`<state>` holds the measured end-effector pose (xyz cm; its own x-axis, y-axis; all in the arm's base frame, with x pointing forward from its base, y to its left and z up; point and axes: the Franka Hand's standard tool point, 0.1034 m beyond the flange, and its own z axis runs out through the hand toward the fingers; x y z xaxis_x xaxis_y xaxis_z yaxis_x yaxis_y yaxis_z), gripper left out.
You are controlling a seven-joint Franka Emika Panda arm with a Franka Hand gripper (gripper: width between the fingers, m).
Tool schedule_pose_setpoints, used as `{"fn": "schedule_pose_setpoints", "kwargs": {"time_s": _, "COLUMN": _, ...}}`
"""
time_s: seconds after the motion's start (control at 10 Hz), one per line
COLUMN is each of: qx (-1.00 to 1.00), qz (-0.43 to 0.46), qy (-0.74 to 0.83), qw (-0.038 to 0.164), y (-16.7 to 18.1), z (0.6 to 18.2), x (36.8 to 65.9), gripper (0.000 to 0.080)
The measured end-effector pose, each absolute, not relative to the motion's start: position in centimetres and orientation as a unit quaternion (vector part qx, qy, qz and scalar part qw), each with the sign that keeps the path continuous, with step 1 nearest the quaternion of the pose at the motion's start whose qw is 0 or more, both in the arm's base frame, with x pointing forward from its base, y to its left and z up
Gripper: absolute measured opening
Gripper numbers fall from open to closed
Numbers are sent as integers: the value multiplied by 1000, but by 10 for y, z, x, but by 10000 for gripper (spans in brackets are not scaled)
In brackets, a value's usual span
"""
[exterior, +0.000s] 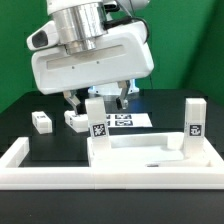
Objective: Assemble desk
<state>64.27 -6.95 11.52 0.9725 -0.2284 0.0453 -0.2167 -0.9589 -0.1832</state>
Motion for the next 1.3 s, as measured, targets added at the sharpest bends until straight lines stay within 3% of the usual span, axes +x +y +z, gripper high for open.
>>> {"fn": "schedule_pose_setpoints", "kwargs": {"time_s": 0.2, "qx": -992, "qz": -81, "qy": 66, "qw": 71, "y": -72, "z": 116, "x": 656, "gripper": 649}}
{"fn": "schedule_pose_setpoints", "kwargs": {"time_s": 0.3, "qx": -992, "qz": -78, "qy": 65, "qw": 71, "y": -71, "z": 115, "x": 654, "gripper": 649}}
{"fn": "schedule_pose_setpoints", "kwargs": {"time_s": 0.5, "qx": -989, "qz": -76, "qy": 102, "qw": 78, "y": -70, "z": 115, "x": 654, "gripper": 414}}
{"fn": "schedule_pose_setpoints", "kwargs": {"time_s": 0.6, "qx": -987, "qz": -75, "qy": 122, "qw": 79, "y": -70, "z": 115, "x": 654, "gripper": 414}}
{"fn": "schedule_pose_setpoints", "kwargs": {"time_s": 0.7, "qx": -980, "qz": -71, "qy": 166, "qw": 80, "y": -75, "z": 114, "x": 653, "gripper": 293}}
{"fn": "schedule_pose_setpoints", "kwargs": {"time_s": 0.9, "qx": -968, "qz": -66, "qy": 227, "qw": 83, "y": -76, "z": 113, "x": 653, "gripper": 293}}
{"fn": "schedule_pose_setpoints", "kwargs": {"time_s": 1.2, "qx": -885, "qz": -39, "qy": 457, "qw": 85, "y": -78, "z": 112, "x": 650, "gripper": 293}}
{"fn": "schedule_pose_setpoints", "kwargs": {"time_s": 1.3, "qx": -848, "qz": -27, "qy": 520, "qw": 96, "y": -80, "z": 111, "x": 648, "gripper": 293}}
